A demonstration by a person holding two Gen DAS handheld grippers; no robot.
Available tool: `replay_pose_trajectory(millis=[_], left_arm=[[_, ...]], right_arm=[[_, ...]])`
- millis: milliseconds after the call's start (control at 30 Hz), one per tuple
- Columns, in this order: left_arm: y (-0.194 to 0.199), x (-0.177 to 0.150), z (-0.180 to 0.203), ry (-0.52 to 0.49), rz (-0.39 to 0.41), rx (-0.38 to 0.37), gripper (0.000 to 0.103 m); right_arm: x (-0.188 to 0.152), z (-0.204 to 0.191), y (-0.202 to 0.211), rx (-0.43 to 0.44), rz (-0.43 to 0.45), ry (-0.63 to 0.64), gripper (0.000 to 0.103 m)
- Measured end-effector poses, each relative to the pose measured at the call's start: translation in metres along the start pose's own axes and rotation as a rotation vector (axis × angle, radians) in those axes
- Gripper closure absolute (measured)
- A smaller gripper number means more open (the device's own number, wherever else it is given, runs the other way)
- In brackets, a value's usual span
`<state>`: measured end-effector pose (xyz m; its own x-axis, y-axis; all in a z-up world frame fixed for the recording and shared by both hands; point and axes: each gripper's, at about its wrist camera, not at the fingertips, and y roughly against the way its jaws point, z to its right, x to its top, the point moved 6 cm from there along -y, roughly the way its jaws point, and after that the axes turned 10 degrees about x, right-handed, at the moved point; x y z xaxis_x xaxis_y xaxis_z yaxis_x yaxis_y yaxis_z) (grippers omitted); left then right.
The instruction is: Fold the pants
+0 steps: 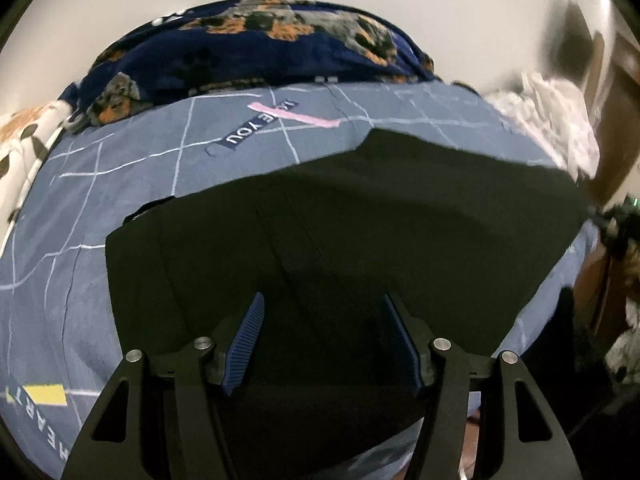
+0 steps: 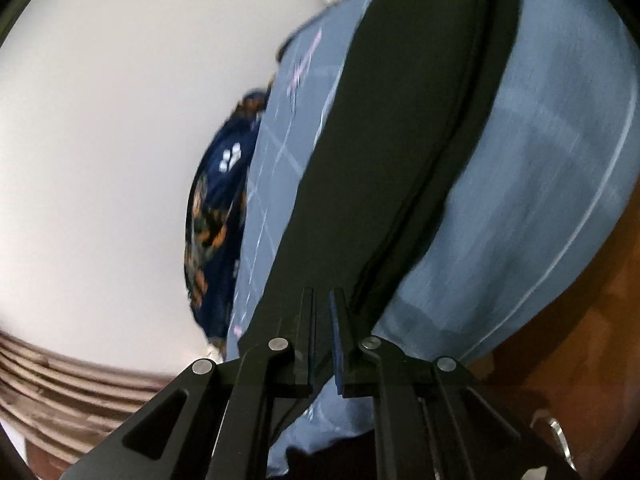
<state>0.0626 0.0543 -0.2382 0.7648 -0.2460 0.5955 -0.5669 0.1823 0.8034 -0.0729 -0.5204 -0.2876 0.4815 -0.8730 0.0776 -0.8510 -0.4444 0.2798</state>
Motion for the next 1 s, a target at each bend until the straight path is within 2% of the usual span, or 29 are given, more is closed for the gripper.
replay_pose_trajectory(millis=[100,133,433,600,733,800,867,933,1000], left_arm=[[0.003,0.005,-0.001,0.035,0.008,-0.006,0.042],[0.003,0.005,-0.001,0.039,0.009,-0.004,0.042],[-0.004,0.002,0.007,0.060,-0.018,-0.017,0.042],[-0.001,0.004,0.015,0.037,-0.004,-0.018,0.042],[-0.001,0.004,0.018,0.045,-0.009,-0.028,0.042],[-0.003,0.004,0.018,0.049,-0.018,-0.030,0.042],[-0.004,0.002,0.018,0.056,-0.027,-0.032,0.042],[-0.005,0.002,0.018,0.058,-0.032,-0.028,0.041],[-0.004,0.003,0.018,0.057,-0.033,-0.027,0.042]], right_arm=[[-0.003,0.006,-0.007,-0.020,-0.016,-0.018,0.088],[-0.002,0.009,-0.008,-0.031,-0.015,-0.032,0.083],[0.008,0.015,0.011,-0.034,0.040,-0.070,0.068],[0.008,0.014,-0.001,-0.023,0.045,-0.084,0.067],[0.000,0.006,-0.018,-0.018,0.010,-0.047,0.065],[-0.004,0.003,-0.024,-0.044,-0.009,-0.005,0.071],[-0.008,0.008,-0.031,-0.077,-0.039,0.001,0.093],[-0.011,0.017,-0.034,-0.085,-0.042,-0.021,0.099],[-0.012,0.014,-0.032,-0.083,-0.035,-0.010,0.099]])
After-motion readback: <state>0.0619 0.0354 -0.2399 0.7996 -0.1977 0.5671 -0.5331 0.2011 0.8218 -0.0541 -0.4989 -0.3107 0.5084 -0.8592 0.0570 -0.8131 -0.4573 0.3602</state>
